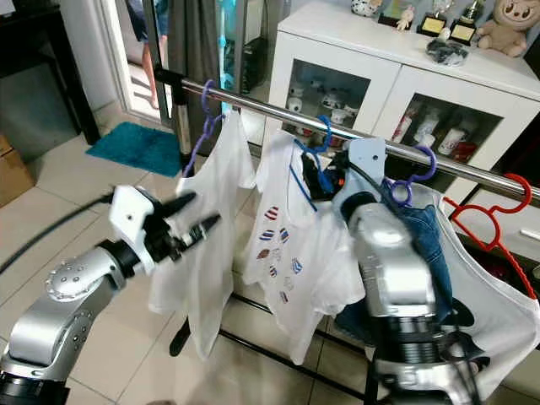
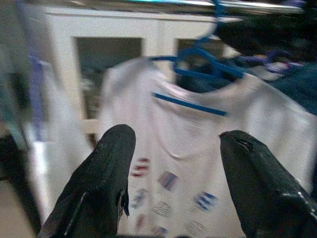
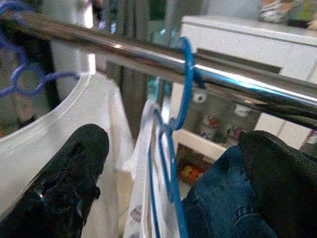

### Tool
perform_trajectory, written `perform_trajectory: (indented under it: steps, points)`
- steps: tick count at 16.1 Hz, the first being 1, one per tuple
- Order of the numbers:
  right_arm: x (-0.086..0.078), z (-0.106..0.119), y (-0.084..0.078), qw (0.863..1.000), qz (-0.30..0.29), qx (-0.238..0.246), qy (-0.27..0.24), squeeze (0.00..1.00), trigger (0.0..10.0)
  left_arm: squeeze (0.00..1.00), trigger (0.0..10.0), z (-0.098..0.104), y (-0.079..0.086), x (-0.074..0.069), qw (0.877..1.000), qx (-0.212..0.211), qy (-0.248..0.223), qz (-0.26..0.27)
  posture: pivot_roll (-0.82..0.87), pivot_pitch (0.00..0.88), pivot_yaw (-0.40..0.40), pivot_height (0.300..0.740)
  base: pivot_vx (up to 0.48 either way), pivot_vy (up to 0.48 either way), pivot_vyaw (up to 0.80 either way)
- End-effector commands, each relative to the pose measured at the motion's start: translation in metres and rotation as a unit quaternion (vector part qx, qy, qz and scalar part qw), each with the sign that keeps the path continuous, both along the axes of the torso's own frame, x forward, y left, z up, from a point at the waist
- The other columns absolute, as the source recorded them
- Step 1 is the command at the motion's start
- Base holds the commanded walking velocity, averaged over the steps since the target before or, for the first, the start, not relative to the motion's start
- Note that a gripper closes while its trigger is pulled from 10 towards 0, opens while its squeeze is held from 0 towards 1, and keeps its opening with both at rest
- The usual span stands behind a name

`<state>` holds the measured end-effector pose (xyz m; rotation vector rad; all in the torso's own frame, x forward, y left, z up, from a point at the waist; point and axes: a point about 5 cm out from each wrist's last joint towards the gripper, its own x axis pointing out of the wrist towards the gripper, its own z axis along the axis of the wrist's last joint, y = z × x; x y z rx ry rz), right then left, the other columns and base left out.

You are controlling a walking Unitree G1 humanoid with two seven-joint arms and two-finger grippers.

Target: Hang hanger

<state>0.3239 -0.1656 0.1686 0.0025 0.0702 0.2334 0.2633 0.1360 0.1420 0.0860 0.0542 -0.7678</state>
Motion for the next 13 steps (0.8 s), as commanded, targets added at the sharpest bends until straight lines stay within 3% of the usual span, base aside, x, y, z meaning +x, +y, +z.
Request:
perform_trajectory:
  steps: [1, 2, 6, 7, 8, 13]
  points:
    - [0.001, -0.001, -0.008, 1.0, 0.007, 0.002, 0.016, 1.0, 10.0, 0.0, 10.0, 0.003, -0.008, -0.003, 0.999, 0.0, 0.002, -0.033, 0.02, 0.0, -0.094, 0.74, 0.0, 0.0, 0.0]
    - [0.003, -0.006, -0.014, 0.998, 0.035, -0.013, 0.043, 1.0, 10.0, 0.0, 10.0, 0.002, -0.006, -0.005, 0.999, 0.003, 0.01, -0.049, 0.02, 0.0, -0.094, 0.74, 0.0, 0.0, 0.0]
    - [0.018, -0.006, -0.013, 0.996, 0.052, -0.017, 0.068, 1.0, 10.0, 0.0, 10.0, 0.003, -0.004, -0.003, 0.998, 0.003, 0.013, -0.054, 0.02, 0.0, -0.097, 0.74, 0.0, 0.0, 0.0]
    - [0.024, -0.005, -0.01, 0.995, 0.069, -0.02, 0.073, 0.85, 10.0, 0.0, 10.0, 0.003, -0.004, -0.003, 0.998, 0.002, 0.014, -0.058, 0.02, 0.0, -0.099, 0.74, 0.0, 0.0, 0.0]
    - [0.035, -0.001, -0.008, 0.994, 0.074, -0.035, 0.078, 0.0, 10.0, 0.0, 10.0, 0.004, -0.004, -0.003, 0.998, 0.001, 0.016, -0.063, 0.02, 0.0, -0.099, 0.74, 0.0, 0.0, 0.0]
    - [0.052, -0.006, 0.006, 0.989, 0.089, -0.046, 0.113, 0.0, 10.0, 0.0, 10.0, 0.004, -0.002, -0.003, 0.998, 0.001, 0.018, -0.066, 0.03, 0.0, -0.103, 0.74, 0.0, 0.0, 0.0]
